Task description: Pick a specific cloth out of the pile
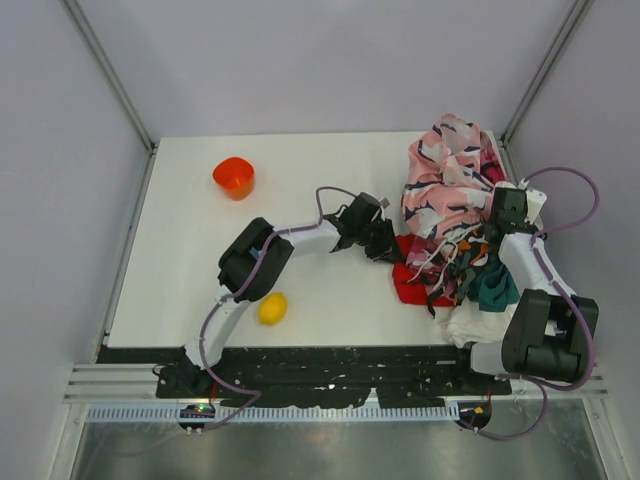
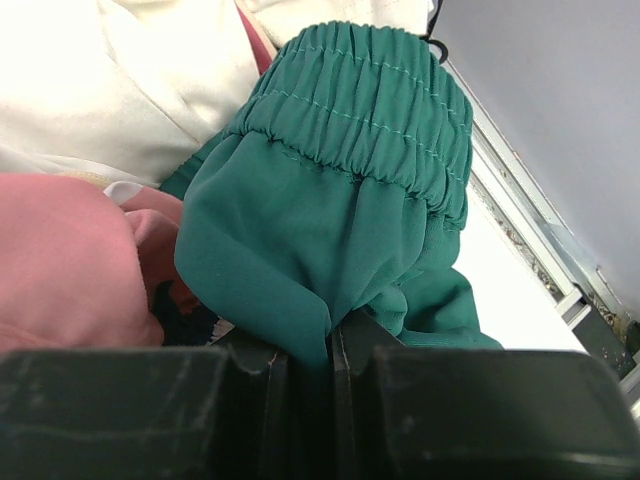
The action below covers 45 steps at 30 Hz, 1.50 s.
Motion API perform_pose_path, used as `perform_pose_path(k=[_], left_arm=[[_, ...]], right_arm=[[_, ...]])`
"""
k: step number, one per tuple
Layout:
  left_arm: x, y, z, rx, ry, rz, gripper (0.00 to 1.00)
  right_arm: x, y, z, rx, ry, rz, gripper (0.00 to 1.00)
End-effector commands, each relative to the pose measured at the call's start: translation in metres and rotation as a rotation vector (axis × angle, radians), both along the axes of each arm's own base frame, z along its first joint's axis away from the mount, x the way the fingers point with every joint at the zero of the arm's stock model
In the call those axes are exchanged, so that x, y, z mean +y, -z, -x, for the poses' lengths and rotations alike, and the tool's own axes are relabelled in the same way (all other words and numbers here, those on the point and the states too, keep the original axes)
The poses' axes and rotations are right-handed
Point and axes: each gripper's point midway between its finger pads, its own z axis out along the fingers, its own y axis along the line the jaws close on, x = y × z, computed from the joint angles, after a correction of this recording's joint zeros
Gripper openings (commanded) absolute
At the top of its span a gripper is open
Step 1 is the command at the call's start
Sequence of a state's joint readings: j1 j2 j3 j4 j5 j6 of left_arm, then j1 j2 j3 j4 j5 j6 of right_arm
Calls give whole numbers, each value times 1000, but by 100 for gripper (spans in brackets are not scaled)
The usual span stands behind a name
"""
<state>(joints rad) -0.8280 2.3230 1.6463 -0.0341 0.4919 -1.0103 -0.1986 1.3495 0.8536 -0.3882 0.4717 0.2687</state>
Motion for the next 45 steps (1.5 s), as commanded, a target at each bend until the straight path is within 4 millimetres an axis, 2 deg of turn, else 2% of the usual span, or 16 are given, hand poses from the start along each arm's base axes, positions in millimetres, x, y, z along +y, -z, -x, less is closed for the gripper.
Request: perform_pose_path(k=[1,3,6,8,10,12,15,18,20,23,25,28,32,37,42,45], left_arm=[[-7,-3,3,20,6,-1,12],[-9,-5,1,12,3,2,0],[-6,-7,-3,-2,3,-18,0],[2,-20,-5,-41,-2,-27,0],[16,-42,-12,-123,-11,-41,0],[36,-80,-27,-261,-23,-80,0],[68,-162,-49,-489,-66,-124,0],[90,-249,-52,-678,-88,-83,0],[99,-302,-48,-786,-87,-46,0],[109,-365,-34,-898,-65,15,0],[115,-397,-26,-954,-54,41,0],[123,-431,-25,-1033,-73,51,0],[133,-458,-27,-1124,-100,47,0],[150,-478,-35,-1193,-152,43,0],[172,-492,-48,-1216,-216,44,0],[184,-488,-59,-1209,-259,10,0]], right_arm=[[19,40,15,102,-22,-113,5],[20,40,14,102,-27,-117,5],[20,40,14,105,-28,-112,5],[18,42,15,116,-22,-108,5],[16,44,18,137,-13,-95,5],[12,46,22,160,3,-78,5],[10,49,22,178,11,-71,5],[8,54,24,201,18,-67,5],[7,54,23,213,19,-60,5],[6,55,25,223,27,-54,5],[4,55,26,223,32,-47,5],[3,53,27,223,36,-40,5],[6,54,27,224,19,-54,5],[17,44,21,175,-43,-99,7],[30,16,17,74,-114,-94,10],[42,-2,11,9,-166,-73,10]])
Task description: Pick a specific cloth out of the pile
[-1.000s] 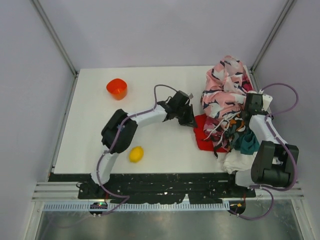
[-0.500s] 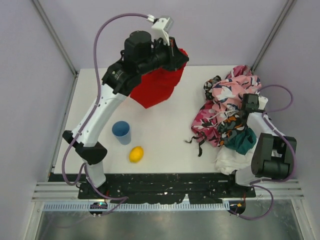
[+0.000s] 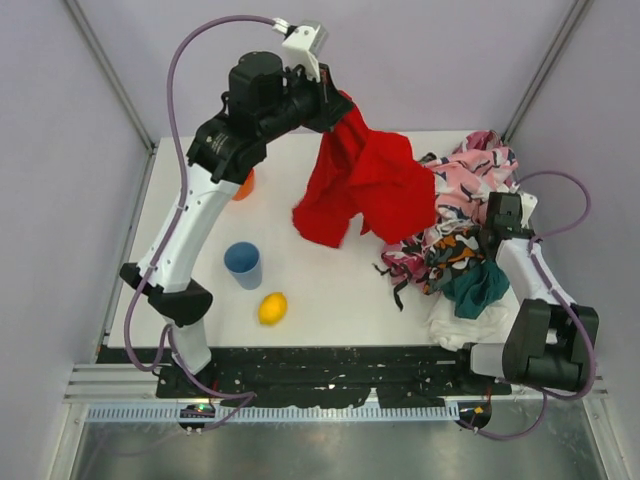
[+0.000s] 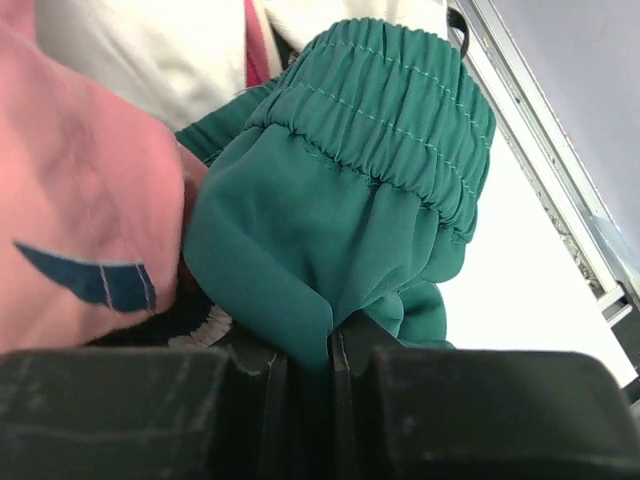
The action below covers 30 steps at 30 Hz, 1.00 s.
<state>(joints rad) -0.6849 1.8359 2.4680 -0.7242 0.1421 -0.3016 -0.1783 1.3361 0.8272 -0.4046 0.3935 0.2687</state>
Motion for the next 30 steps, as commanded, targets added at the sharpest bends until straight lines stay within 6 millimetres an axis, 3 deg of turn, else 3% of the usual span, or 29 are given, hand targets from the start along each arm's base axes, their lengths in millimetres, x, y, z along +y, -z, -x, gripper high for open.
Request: perform_pose_path(k=[1,5,8,15,22,24,27,29,30], left_arm=[[28,-29,-10,-86,-78,45,0],[36,-16,-18,-61,-99,27,0],[48,6,-31,-16,-163,-11,0],[99,82,-67,88,-395,-146,0],[103,176,-83,239,-417,-259,0],[102,204,-84,309,-421,-286,0],[95,237,-81,401,-403,-297,1],[92,254,-76,448,-391,-294,15],[93,260,-73,463,-391,-293,16]], right_arm=[[28,-21,8,-30,-120,15,10],[42,-28,8,-43,-172,54,13],[41,-25,10,-23,-164,62,16],[39,-22,11,0,-144,68,23],[42,-20,11,17,-155,77,27],[40,-23,14,27,-152,89,34],[33,-43,18,19,-129,125,45],[28,-64,22,-19,-80,139,58],[27,-75,22,-40,-66,142,66]])
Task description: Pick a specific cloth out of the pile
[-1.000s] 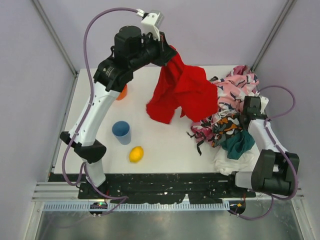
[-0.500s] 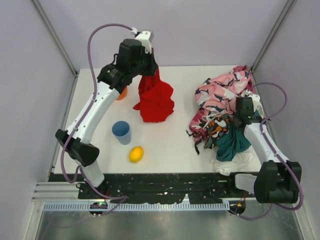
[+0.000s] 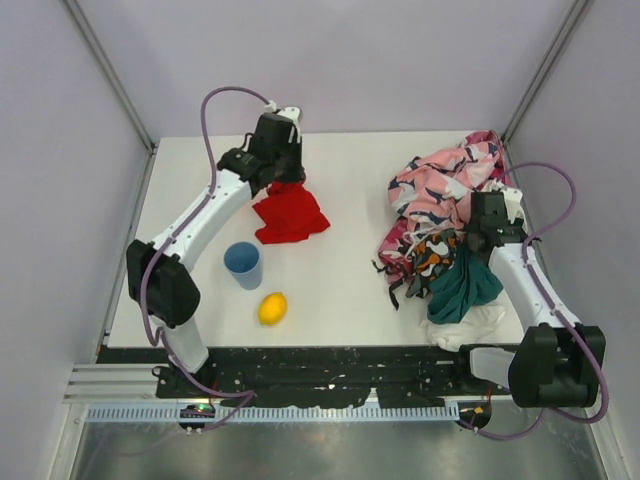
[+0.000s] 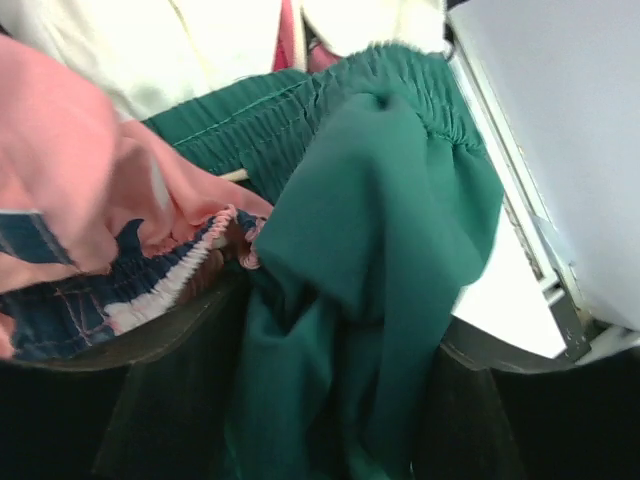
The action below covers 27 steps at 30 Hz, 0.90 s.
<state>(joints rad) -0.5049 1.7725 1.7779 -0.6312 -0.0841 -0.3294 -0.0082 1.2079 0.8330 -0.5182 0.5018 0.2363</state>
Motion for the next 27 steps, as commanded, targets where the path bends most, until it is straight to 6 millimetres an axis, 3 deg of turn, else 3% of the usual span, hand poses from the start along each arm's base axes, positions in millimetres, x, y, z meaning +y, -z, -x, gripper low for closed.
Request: perform_pose_path(k=[1,2,3,4,5,10,14,16,20,23,27], left_arm=[[-7,24,10,59,-12,59,19],[-6,30,15,73,-11,61,23],[-4,28,20,72,-10,70,34],[-3,25,26,68,-12,86,48],[-2,20,31,60,-9,100,99],[9,-57,70,-106,35,191,100],[23,-107,127,-255,96,273,100],[29,-111,155,-265,137,307,100],[44,-92,198,-257,163,349,100],[61,-74,217,-246,127,357,100],[90,-63,222,-273,9,330,100]], right_arm=[[-8,-63,11,-94,71,35,69],[-8,-73,12,-119,71,32,95],[-6,-94,11,-183,72,16,95],[-5,-103,16,-202,77,4,95],[-3,-126,17,-278,88,-16,95],[12,-178,26,-469,18,-89,95],[33,-203,37,-611,-123,-144,95],[43,-205,41,-644,-187,-157,95],[54,-207,50,-713,-247,-193,95],[59,-206,53,-740,-275,-203,95],[60,-202,55,-746,-286,-195,95]])
